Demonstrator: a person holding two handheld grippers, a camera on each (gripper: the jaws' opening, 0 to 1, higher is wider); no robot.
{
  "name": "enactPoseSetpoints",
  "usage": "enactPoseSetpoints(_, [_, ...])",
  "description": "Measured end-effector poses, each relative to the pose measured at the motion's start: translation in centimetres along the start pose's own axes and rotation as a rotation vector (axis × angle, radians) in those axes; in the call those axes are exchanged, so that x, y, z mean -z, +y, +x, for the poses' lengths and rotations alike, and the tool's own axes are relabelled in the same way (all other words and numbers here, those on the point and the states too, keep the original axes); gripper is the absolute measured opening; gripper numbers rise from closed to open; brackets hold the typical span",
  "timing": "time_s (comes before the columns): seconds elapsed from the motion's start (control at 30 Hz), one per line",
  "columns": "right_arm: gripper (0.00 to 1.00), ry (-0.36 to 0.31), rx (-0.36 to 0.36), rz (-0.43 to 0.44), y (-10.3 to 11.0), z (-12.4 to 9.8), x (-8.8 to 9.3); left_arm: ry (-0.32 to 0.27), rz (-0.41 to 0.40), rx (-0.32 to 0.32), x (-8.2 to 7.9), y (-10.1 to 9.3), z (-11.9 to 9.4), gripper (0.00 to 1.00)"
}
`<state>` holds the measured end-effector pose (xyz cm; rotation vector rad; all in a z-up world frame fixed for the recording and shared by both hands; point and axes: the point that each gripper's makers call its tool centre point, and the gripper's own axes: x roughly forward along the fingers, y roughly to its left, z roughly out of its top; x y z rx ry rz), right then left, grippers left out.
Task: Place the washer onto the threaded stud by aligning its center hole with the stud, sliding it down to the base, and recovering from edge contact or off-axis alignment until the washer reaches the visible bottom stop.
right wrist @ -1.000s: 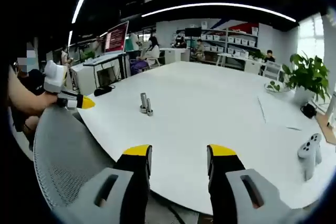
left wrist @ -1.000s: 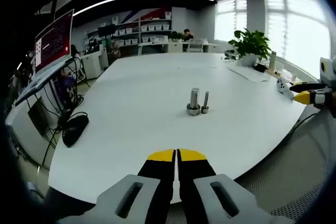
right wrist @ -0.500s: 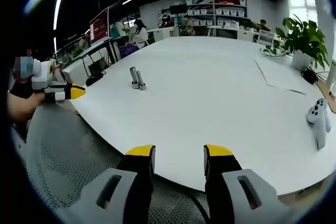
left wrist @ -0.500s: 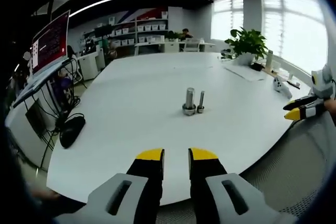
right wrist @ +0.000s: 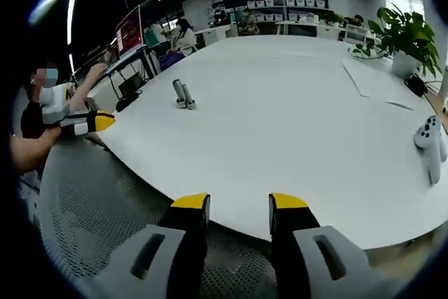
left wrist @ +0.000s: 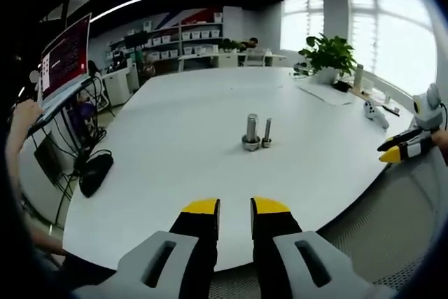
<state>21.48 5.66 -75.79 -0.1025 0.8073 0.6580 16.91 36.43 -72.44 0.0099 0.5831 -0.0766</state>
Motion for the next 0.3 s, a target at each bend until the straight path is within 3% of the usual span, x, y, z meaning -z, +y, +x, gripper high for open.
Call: enactPoseSetpoints(0.3, [0.39, 0.013, 0.015, 0.016, -0.20, 0.01, 0.21, 0.000, 0.007, 0.001, 0.01, 0.05, 0.03, 0.14])
